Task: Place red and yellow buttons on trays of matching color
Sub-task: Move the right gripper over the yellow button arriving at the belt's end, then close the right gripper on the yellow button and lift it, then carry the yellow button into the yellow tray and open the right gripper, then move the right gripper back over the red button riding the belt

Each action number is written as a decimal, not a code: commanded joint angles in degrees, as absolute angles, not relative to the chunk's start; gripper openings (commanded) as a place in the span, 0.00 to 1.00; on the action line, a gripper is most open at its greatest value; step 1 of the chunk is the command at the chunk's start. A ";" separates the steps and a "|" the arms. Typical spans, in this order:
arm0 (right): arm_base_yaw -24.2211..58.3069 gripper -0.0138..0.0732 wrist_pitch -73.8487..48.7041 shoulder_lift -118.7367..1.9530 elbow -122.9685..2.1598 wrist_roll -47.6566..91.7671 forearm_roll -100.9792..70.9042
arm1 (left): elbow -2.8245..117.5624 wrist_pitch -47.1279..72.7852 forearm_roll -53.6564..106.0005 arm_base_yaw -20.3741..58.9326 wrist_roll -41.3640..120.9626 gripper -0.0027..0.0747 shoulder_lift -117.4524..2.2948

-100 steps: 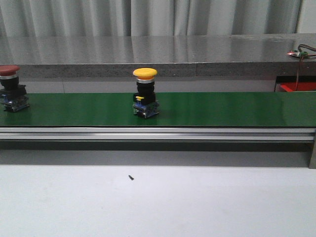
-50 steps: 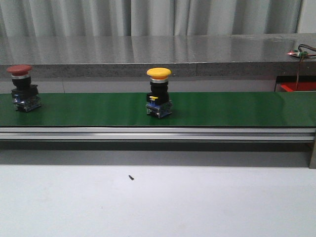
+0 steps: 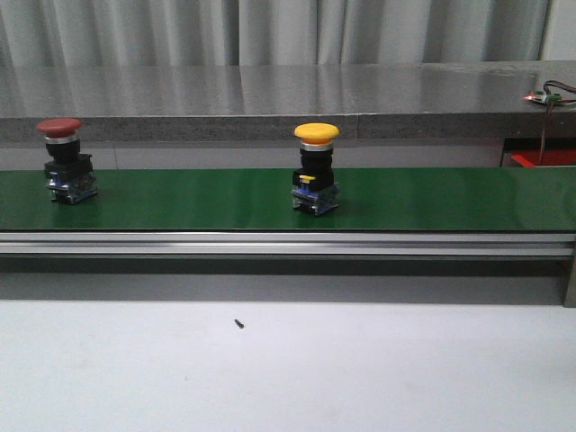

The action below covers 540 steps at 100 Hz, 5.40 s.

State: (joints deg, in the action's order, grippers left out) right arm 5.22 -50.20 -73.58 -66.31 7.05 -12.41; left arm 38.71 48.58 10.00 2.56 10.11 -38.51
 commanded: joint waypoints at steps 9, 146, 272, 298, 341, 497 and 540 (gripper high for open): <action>10.75 0.37 -49.59 -77.99 -74.34 7.92 -12.77 | 40.09 45.58 11.06 3.04 9.93 0.01 -38.39; 22.57 0.77 -57.11 -103.36 -92.65 -17.17 -2.31 | 40.09 45.58 11.06 3.04 9.93 0.01 -38.39; -7.10 0.48 -62.45 -79.31 -74.14 -14.00 5.74 | 40.09 45.58 11.06 3.04 9.93 0.01 -38.39; -9.93 0.48 -57.12 -79.05 -65.88 -13.94 4.85 | 40.09 45.58 11.06 3.04 9.93 0.01 -38.39; -12.26 0.48 -49.72 -80.00 -58.03 -13.60 4.35 | 40.09 45.58 11.06 3.04 9.93 0.01 -38.39; -11.12 0.78 -48.54 -76.04 -57.81 -10.34 4.07 | 40.09 45.58 11.06 3.04 9.93 0.01 -38.39; 7.24 0.78 -55.48 -77.73 -72.00 -5.48 -1.40 | 40.09 45.58 11.06 3.04 9.93 0.01 -38.39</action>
State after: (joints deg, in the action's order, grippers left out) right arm 3.54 -55.24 -78.26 -67.18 -7.74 0.51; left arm 38.71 48.58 10.00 2.56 10.11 -38.51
